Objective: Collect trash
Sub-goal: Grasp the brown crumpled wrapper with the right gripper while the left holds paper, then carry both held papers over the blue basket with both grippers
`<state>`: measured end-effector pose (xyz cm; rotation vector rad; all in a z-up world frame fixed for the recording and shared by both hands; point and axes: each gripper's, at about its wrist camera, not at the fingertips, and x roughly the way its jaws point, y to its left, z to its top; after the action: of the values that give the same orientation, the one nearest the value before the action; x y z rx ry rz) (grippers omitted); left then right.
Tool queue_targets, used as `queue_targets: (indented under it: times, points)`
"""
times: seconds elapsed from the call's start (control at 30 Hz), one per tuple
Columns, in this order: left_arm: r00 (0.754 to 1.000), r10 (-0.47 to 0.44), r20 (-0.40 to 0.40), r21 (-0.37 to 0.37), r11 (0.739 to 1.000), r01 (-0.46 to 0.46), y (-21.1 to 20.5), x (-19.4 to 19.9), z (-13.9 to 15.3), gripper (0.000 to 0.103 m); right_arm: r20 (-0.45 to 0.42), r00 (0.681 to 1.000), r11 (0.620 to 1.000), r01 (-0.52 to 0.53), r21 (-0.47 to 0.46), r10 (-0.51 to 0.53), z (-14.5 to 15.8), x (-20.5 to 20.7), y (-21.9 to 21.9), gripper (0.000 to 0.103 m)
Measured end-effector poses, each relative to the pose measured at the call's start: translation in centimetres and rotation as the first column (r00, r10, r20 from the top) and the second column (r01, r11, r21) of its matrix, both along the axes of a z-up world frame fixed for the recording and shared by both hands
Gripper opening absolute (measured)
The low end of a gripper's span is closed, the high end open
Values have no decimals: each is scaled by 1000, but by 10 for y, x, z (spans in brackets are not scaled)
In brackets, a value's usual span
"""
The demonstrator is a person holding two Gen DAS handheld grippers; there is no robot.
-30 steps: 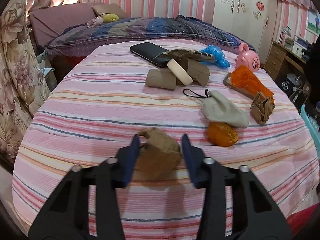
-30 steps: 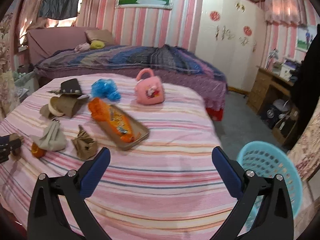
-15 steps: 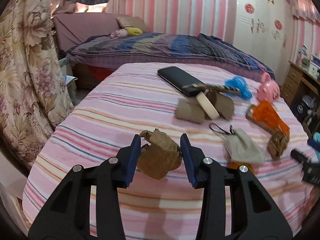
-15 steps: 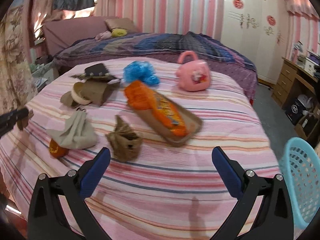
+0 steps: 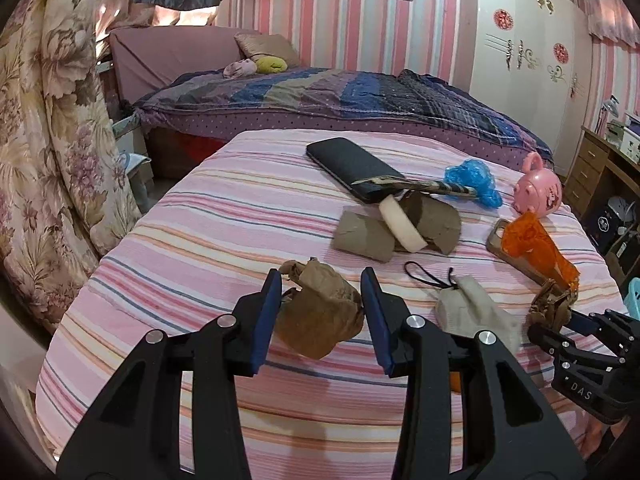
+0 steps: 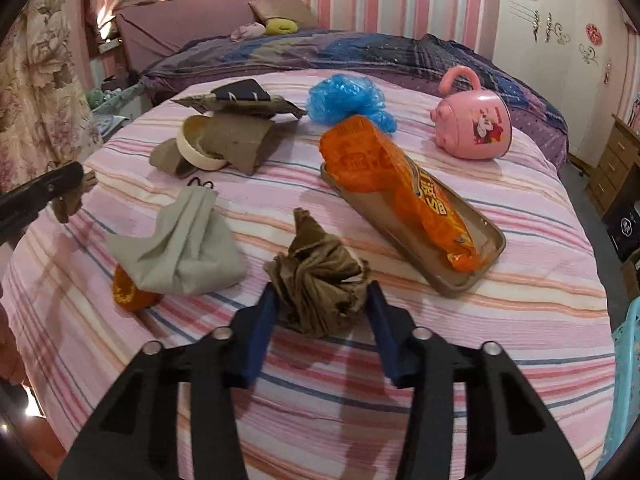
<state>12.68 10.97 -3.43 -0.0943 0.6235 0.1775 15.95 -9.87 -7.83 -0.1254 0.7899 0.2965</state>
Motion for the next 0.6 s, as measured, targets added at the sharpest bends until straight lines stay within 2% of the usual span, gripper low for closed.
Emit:
queue_targets:
  times: [0.23, 0.47, 0.6]
  points:
    - [1000, -28, 2, 38, 999, 28, -22, -10, 1, 40, 96, 995, 997, 16, -73, -9, 17, -18, -23, 44]
    - [999, -46, 18, 17, 999, 46, -50, -18, 12, 40, 136, 987, 994, 94, -48, -87, 36, -38, -93, 44]
    - [996, -77, 44, 43, 996, 75, -79, -25, 24, 40, 153, 979, 989, 142, -41, -134, 43, -48, -133, 44]
